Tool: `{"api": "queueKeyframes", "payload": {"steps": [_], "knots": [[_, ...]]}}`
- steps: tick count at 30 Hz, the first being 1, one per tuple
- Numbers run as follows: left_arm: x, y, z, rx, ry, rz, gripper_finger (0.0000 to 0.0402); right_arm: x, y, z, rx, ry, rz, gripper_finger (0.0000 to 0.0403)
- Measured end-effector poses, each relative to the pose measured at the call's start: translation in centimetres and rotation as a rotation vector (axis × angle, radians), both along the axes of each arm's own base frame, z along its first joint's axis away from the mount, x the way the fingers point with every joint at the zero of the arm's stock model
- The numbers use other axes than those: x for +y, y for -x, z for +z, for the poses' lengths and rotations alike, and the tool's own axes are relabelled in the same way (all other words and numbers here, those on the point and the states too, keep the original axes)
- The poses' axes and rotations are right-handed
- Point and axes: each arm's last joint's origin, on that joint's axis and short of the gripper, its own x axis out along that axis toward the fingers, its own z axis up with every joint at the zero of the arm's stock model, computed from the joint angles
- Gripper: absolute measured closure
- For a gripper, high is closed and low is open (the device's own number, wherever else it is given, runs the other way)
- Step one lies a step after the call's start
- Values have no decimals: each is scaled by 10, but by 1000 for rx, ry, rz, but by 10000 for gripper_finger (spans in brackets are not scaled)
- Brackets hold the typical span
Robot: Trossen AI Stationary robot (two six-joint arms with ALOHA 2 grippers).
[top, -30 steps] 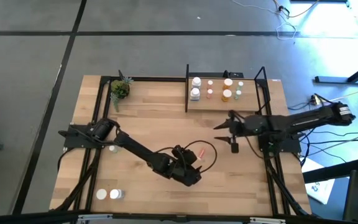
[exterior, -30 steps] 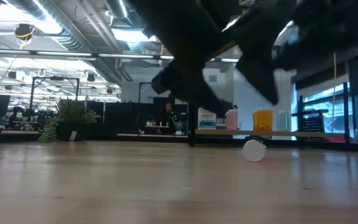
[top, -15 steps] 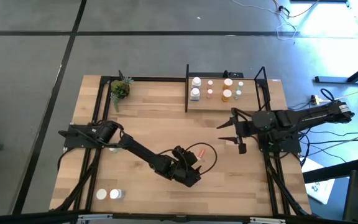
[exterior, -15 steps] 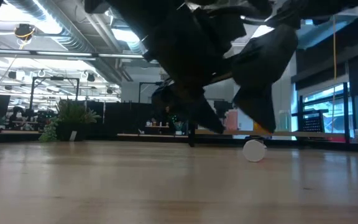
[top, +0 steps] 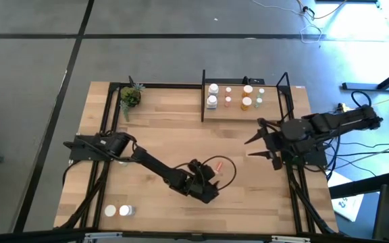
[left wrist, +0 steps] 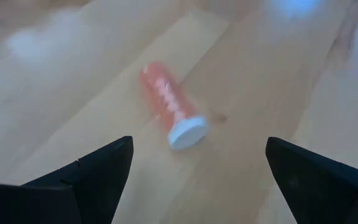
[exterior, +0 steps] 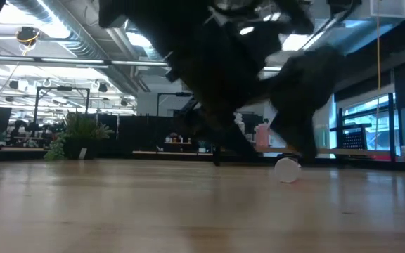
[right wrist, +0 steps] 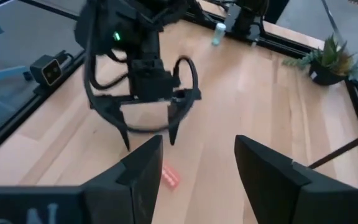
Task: Pick and place medicine bottles onto shelf by color
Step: Put the pink pill bottle on the shelf aligned with the other pink pill bottles
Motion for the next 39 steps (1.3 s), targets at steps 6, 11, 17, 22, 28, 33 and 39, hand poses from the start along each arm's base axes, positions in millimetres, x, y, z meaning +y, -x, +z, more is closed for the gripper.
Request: {"api": "queueKeyframes", "payload": {"steps": [6, 11, 17, 22, 28, 33, 39], "knots": [[3, -2, -1, -5, -5, 8, 39, 2, 1, 2, -1, 0, 17, 201], [9, -6, 0, -32, 2, 22, 39, 2, 2, 0, 20, 7, 17, 201], [17, -10, 1, -49, 16, 47, 39, 2, 2, 0, 23, 8, 17, 201], [17, -10, 1, -48, 19, 48, 39, 2, 3, -1, 34, 11, 16, 201], [17, -10, 1, -45, 27, 41, 39, 2, 3, -2, 47, -20, -4, 201], [17, -10, 1, -32, 30, 20, 39, 1, 4, -4, 70, -22, -10, 201], [17, -10, 1, -36, 37, 25, 39, 1, 5, -5, 84, -16, -10, 201]]}}
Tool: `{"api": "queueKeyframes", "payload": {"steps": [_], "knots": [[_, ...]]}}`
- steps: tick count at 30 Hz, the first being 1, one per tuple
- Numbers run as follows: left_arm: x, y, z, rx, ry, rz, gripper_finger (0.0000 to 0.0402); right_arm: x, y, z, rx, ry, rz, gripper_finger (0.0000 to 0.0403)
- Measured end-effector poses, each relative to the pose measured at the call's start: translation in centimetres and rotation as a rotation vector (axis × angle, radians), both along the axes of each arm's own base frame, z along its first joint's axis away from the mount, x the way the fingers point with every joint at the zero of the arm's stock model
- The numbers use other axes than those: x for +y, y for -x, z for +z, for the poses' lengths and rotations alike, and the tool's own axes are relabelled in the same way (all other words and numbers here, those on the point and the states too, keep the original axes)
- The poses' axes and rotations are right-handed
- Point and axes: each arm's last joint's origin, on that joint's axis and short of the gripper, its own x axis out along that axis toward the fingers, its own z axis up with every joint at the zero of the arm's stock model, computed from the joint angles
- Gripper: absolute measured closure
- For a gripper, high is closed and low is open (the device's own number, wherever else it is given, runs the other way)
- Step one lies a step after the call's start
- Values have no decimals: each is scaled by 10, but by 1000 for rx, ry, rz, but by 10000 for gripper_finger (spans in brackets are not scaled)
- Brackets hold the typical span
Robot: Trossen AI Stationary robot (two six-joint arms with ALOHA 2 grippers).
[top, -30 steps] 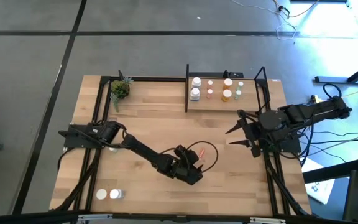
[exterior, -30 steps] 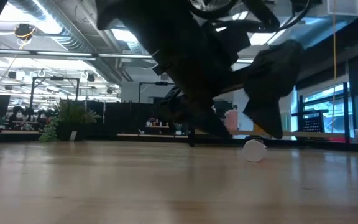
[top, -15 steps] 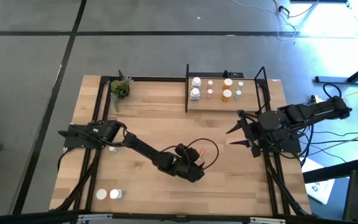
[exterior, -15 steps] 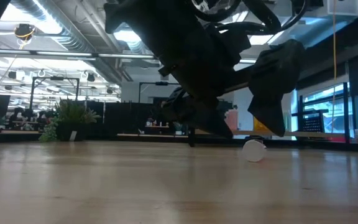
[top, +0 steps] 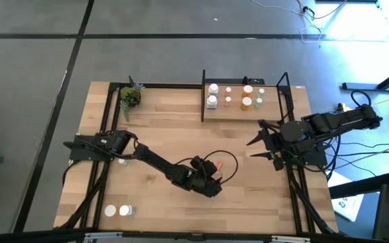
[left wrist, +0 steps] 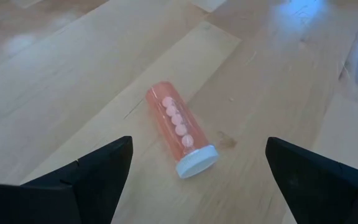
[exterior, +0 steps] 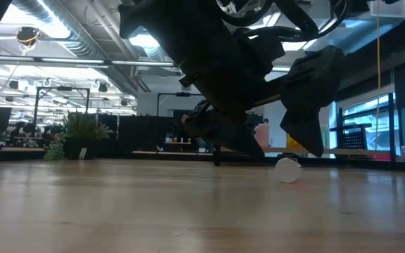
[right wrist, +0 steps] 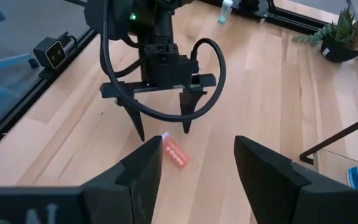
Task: Pick and place medicine bottles onto shelf by color
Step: Put the pink pill bottle on the shelf aligned with the other pink pill bottles
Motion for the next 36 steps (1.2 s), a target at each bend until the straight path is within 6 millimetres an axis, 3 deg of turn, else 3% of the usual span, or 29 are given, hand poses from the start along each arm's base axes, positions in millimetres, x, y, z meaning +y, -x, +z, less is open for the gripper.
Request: {"api": "queueKeyframes", "payload": {"steps": [36], "knots": [[-3, -3, 2, -19, 87, -63, 39, 0, 0, 0, 0, 3, 1, 201]]}}
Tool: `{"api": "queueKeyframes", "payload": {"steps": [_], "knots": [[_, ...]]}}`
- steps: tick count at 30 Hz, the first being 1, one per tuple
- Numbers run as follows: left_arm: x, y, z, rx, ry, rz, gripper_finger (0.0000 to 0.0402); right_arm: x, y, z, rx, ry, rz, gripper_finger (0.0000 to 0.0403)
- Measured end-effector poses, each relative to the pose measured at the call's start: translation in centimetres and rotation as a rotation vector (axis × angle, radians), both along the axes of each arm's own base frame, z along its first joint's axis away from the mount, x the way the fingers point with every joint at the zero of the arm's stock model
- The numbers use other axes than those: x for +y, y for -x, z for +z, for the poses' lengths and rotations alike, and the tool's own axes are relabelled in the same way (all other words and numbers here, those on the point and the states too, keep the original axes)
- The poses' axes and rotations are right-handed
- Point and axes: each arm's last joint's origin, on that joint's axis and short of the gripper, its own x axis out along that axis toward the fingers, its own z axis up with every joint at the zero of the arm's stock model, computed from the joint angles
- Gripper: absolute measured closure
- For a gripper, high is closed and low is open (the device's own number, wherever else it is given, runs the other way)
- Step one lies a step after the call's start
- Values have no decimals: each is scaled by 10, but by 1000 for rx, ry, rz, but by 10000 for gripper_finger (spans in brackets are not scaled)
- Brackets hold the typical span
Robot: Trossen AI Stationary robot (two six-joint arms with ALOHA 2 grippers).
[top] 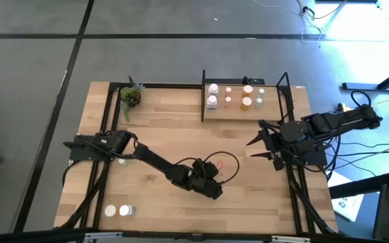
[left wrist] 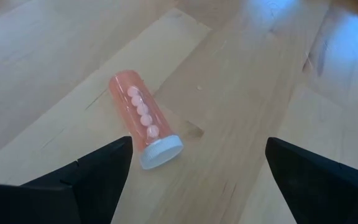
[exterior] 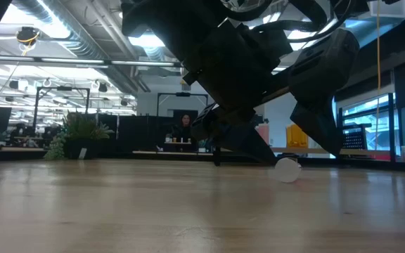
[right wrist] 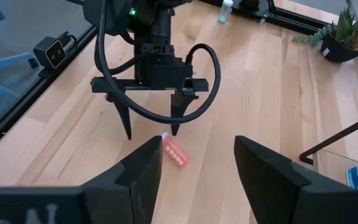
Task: Pick and place medicine bottles onto shelf by color
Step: Put the pink pill bottle on the shelf aligned with the other pink pill bottles
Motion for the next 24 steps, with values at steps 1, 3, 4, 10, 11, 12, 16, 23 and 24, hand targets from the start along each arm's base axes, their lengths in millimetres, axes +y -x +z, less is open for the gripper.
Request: {"api": "queueKeyframes", "payload": {"steps": [1, 3, 4, 10, 11, 12, 16, 23, 24], "knots": [[0, 0, 0, 0, 0, 1, 39, 0, 0, 0, 0, 0, 0, 201], [1, 0, 0, 4, -8, -5, 39, 0, 0, 0, 0, -2, -2, 201], [1, 0, 0, 8, -18, -14, 39, 0, 0, 0, 1, -3, -2, 201], [0, 0, 0, 11, -17, -19, 39, 0, 0, 0, 1, -3, -2, 201], [0, 0, 0, 12, -17, -19, 39, 0, 0, 0, 1, -3, -2, 201], [1, 0, 0, 12, -17, -19, 39, 0, 0, 0, 1, -3, -2, 201], [0, 0, 0, 14, -19, -22, 39, 0, 1, -1, 10, 1, -1, 201], [1, 2, -2, 37, -26, -21, 39, 0, 3, -5, 61, 2, 29, 201], [1, 2, -2, 39, -26, -21, 39, 0, 4, -5, 72, 3, 29, 201]]}}
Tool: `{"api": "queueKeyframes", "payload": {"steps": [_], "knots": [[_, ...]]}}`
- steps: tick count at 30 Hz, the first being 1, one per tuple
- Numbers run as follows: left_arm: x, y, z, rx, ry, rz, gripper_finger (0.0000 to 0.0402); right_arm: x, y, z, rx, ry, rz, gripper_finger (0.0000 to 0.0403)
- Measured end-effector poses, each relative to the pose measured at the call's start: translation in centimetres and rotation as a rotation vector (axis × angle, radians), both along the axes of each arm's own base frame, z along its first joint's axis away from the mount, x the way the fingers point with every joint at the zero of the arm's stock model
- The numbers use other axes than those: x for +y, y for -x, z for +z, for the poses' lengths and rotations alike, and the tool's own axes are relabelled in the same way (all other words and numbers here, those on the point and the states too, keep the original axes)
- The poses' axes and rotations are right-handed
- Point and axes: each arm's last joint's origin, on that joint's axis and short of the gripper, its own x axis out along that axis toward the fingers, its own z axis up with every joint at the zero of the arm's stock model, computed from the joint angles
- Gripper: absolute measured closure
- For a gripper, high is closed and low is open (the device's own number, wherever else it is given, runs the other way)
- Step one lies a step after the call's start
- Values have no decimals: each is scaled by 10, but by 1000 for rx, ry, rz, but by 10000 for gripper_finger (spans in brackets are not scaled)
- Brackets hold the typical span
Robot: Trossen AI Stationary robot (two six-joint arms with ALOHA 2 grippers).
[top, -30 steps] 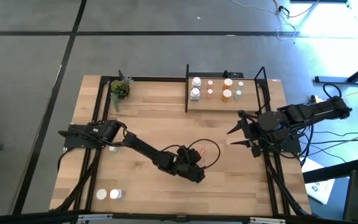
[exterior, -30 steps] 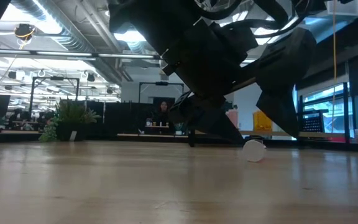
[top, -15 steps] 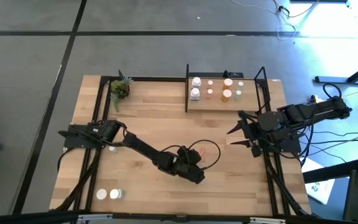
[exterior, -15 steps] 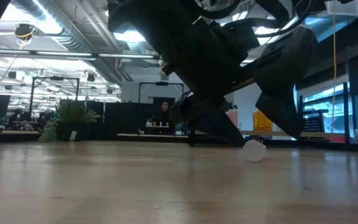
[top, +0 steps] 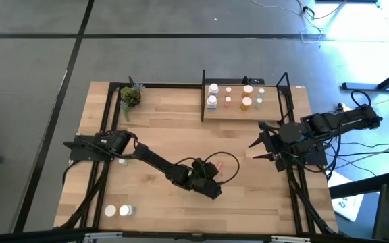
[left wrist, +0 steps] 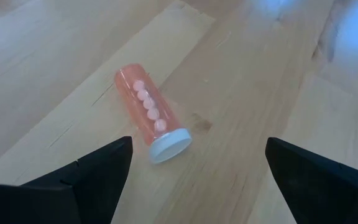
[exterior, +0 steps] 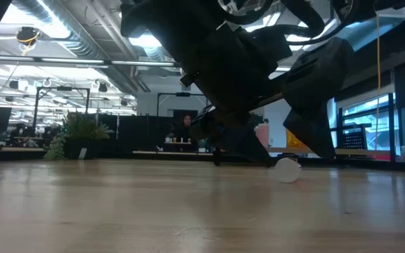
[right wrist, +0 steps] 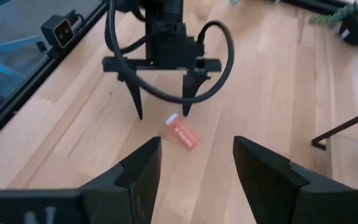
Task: Pick and place medicine bottles onto shelf by color
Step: Put the pink pill bottle on the shelf aligned with the other pink pill bottles
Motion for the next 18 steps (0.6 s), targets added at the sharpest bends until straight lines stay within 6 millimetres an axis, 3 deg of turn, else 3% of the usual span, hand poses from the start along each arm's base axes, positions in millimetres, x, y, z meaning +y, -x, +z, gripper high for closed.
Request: {"api": "queueKeyframes", "payload": {"steps": [18], "knots": [[9, -2, 0, -12, -35, 56, 39, 0, 0, 0, 7, -2, -3, 201]]}}
